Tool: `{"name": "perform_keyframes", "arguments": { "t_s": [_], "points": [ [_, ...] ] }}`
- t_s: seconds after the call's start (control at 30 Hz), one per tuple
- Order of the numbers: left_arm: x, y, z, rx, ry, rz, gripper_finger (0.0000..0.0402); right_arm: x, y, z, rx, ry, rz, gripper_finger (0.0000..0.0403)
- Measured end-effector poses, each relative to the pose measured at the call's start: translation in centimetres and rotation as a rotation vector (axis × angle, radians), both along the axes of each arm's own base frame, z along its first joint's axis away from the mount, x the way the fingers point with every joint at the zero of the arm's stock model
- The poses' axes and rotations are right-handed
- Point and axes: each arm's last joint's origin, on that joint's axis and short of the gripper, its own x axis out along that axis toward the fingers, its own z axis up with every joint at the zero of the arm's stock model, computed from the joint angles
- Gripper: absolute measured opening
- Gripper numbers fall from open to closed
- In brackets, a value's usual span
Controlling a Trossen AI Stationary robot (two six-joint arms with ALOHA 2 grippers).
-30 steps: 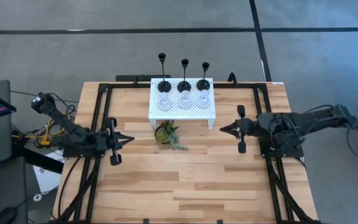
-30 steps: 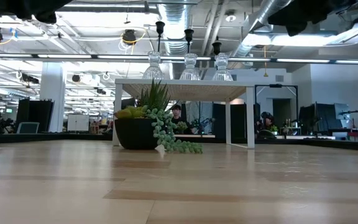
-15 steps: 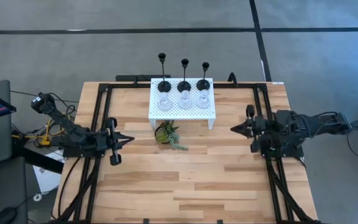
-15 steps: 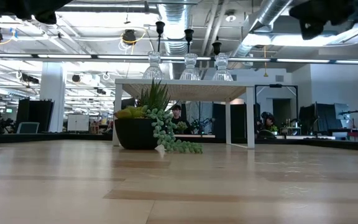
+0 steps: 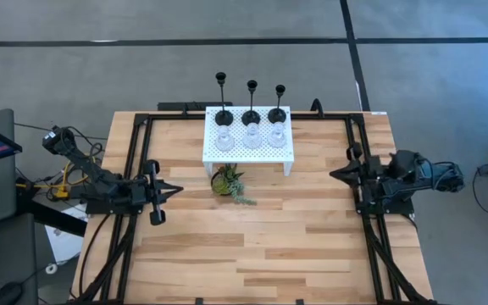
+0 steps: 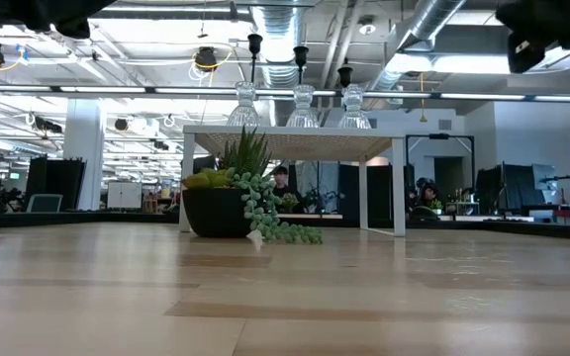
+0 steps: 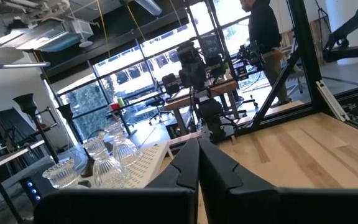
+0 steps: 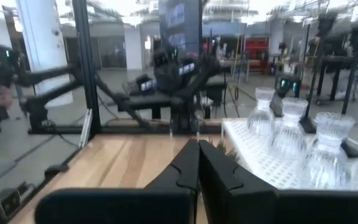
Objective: Pick & Place candle stick holders
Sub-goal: Return to Home Position
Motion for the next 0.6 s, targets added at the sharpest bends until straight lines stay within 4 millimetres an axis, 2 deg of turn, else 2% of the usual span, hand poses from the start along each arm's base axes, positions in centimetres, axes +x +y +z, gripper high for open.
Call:
{"name": "perform_keyframes", "arguments": {
  "t_s": [0.13,0.2,0.3,0.6],
  "points": [
    [0.0,0.0,0.0,-0.001,0.001,-0.001,0.0004,0.4,0.1,-0.2,0.004,0.003,0.012,0.0000],
    [0.0,0.0,0.0,-0.001,0.001,-0.001,0.0004,0.7,0.2,-1.0,-0.001,0.041,0.019,0.0000],
    [0.0,0.0,0.0,0.000,0.003,-0.001,0.0004,0.8,0.2,-1.1,0.004,-0.004,0.024,0.0000],
    [0.0,0.0,0.0,-0.003,0.003,-0.002,0.0004,2.6,0.5,-5.6,0.008,0.024,0.027,0.0000]
  ]
}}
